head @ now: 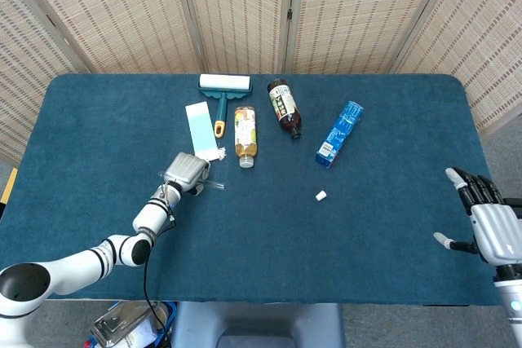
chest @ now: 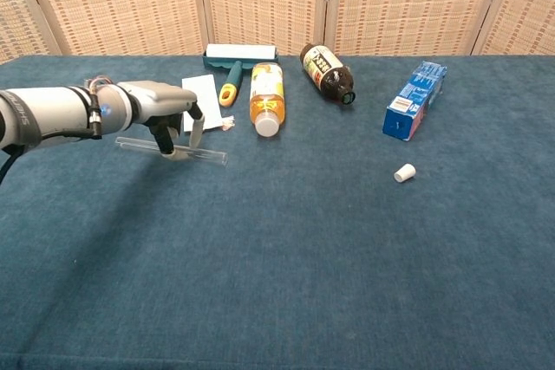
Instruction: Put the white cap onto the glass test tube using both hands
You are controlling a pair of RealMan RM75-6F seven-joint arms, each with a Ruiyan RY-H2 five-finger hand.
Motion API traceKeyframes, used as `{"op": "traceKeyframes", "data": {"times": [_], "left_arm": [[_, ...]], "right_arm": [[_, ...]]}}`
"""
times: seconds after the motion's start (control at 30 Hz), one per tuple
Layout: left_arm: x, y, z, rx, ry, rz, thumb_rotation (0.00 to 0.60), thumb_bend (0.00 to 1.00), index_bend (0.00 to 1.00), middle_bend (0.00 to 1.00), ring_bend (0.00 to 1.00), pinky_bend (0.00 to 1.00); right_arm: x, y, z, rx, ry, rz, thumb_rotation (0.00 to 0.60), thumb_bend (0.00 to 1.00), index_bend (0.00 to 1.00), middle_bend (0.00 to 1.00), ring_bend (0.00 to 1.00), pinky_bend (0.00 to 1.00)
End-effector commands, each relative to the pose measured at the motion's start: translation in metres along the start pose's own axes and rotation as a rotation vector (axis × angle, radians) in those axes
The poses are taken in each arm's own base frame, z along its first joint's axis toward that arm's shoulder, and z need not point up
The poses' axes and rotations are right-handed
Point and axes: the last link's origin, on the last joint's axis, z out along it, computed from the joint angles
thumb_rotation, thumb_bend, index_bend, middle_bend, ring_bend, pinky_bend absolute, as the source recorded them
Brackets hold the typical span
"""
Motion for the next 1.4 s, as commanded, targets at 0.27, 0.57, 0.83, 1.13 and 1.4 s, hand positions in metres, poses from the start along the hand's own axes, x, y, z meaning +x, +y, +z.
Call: {"op": "traceKeyframes", "data": {"times": [0.27,0.57,0.83,1.13,1.4], "left_arm": [[-0.003,-0.003,0.002,0.019,-0.004,0.009,0.6,0.32,0.5,1.0,1.0,1.0],[-0.007,-0.006,0.003,0.028,-0.009,0.016,0.6,0.32,0.52,1.0,1.0,1.0],[-0.009,-0.009,0.004,0.038,-0.008,0.007,0.6,0.32,0.57,1.0,1.0,1.0],[-0.011,-0.011,0.002,0.036,0.016,-0.022,0.6,0.34,0.69,1.0,1.0,1.0],[-0.006,-0.025,-0.014,0.038,0.053,-0.202,0.6,0.37,0.71,1.0,1.0,1.0]], "right_arm": [[0.001,0.0,-0.001,-0.004,0.0,0.0,0.6,0.0,0.0,0.06,0.07,0.03],[0.002,0.002,-0.002,-0.012,0.0,0.001,0.6,0.0,0.0,0.06,0.07,0.03],[0.002,0.002,-0.003,-0.015,0.002,0.003,0.6,0.0,0.0,0.06,0.07,0.03],[0.004,0.003,-0.006,-0.022,0.011,0.004,0.6,0.0,0.0,0.07,0.07,0.03],[0.008,0.003,-0.011,-0.021,0.035,0.008,0.6,0.0,0.0,0.07,0.08,0.03]]}}
